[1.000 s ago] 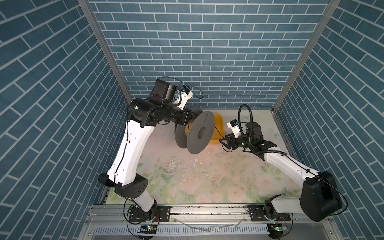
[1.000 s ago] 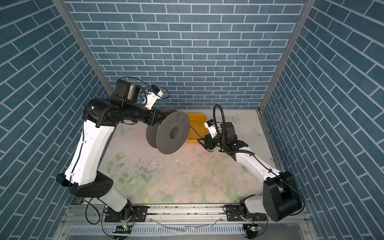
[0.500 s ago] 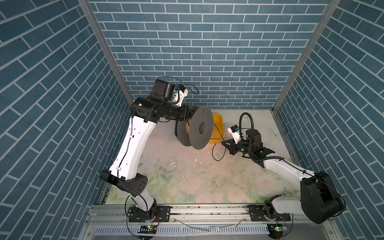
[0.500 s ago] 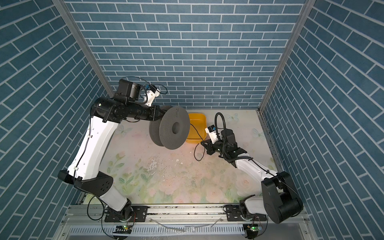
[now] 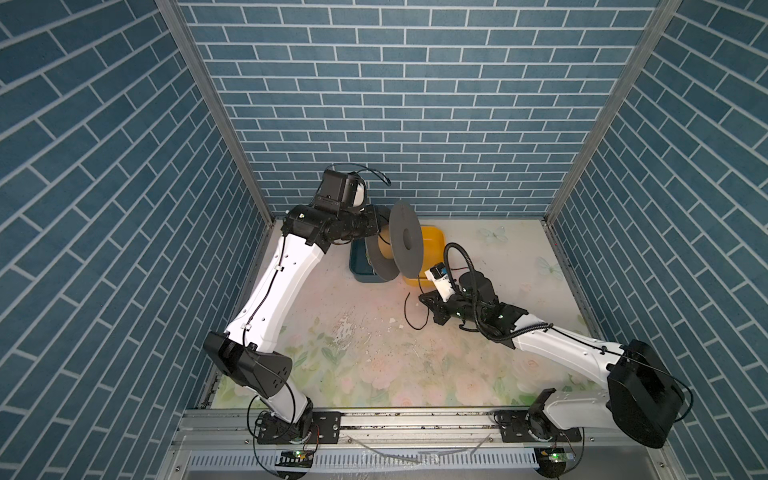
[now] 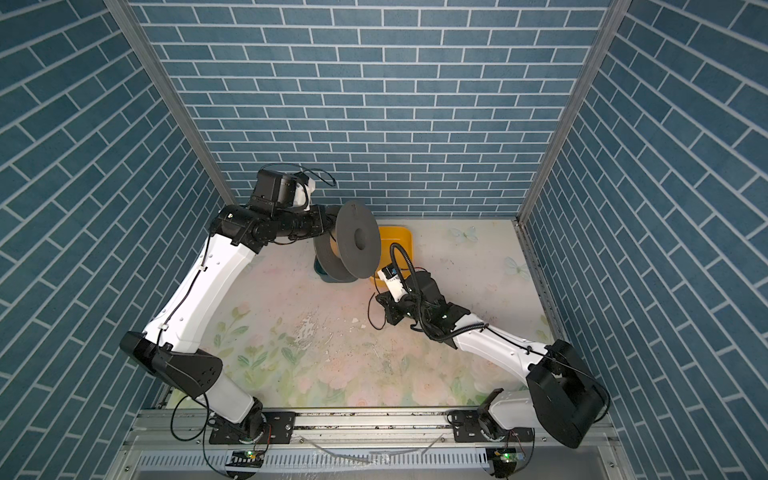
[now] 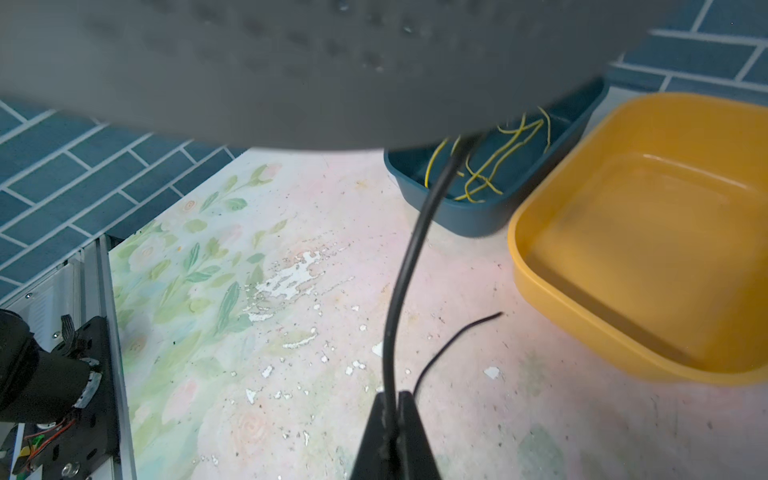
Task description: Wrap the cables
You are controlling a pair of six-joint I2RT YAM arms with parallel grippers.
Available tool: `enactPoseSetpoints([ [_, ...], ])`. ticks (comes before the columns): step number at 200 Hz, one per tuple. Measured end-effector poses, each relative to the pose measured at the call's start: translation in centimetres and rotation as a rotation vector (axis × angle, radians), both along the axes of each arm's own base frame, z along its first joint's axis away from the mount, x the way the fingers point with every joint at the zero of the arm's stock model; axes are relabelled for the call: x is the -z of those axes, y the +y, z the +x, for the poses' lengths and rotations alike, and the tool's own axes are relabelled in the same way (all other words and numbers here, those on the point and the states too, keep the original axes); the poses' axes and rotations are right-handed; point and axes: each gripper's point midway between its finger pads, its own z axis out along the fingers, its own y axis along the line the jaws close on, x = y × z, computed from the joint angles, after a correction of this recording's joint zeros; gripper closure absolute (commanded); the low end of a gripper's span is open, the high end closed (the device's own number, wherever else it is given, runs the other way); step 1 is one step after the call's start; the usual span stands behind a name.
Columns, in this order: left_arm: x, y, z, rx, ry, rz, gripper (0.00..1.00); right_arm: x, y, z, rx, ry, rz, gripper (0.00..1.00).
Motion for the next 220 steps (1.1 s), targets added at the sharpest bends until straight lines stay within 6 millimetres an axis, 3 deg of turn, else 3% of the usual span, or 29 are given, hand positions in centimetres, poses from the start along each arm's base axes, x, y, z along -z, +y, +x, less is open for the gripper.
enactPoseSetpoints([
  [46,1.8,1.9,1.4,-0.124,-0.022,0.069,1.0,-3.7,3.6,-1.7,-0.031,-0.077,-0.037,1.0],
  [77,3.1,2.5,1.4,-0.166,-0.028,0.16,1.0,-5.7,4.7,-2.3,-0.026,-0.124,-0.083,1.0],
  [124,2.6,2.3,0.8,-0.184,-0.079,0.321,1.0,-8.1,4.9,-1.4,0.024,-0.171,-0.172,1.0],
  [159,1.8,1.3,1.2,-0.176,-0.099,0.399,1.0,-9.9,4.3,0.5,0.129,-0.219,-0.255,1.0],
  [220,2.6,0.1,1.7,-0.157,-0.078,0.435,1.0,-10.0,3.5,2.4,0.26,-0.305,-0.321,1.0],
])
